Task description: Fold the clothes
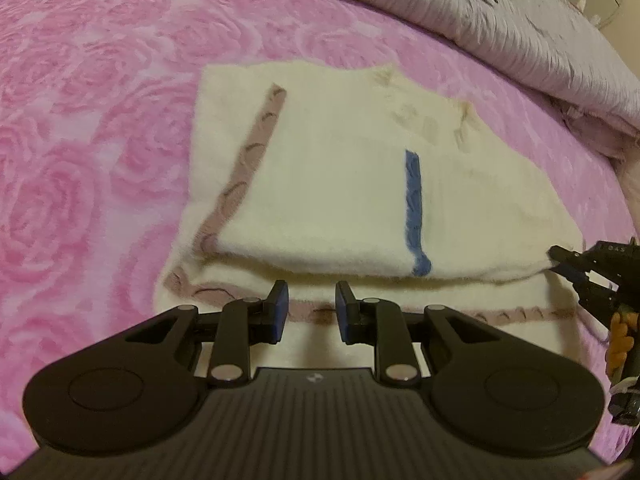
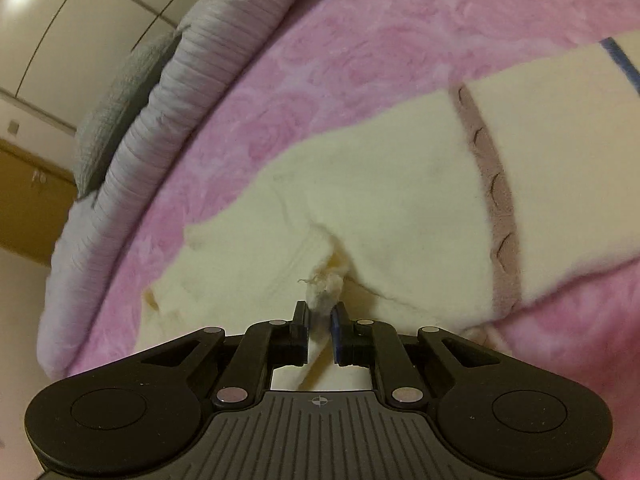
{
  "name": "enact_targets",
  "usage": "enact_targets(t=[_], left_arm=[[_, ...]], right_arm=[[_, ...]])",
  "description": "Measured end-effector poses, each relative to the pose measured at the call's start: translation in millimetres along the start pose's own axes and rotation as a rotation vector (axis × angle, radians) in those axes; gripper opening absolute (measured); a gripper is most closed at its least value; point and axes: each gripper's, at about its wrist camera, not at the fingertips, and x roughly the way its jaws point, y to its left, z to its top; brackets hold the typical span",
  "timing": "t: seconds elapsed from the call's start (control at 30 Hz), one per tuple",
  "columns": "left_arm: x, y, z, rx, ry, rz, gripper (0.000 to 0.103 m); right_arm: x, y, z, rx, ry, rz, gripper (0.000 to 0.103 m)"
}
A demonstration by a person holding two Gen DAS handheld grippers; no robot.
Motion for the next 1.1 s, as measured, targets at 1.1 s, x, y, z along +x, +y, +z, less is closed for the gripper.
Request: enact_targets(t=[1.1], left_arm=[[-11.2,-108.1,-36.0,0.051,0.022,-0.001,0.019]], right_arm=[[-207.9,-286.4,96.8,0.468,-0.431,-0.203,0.009]])
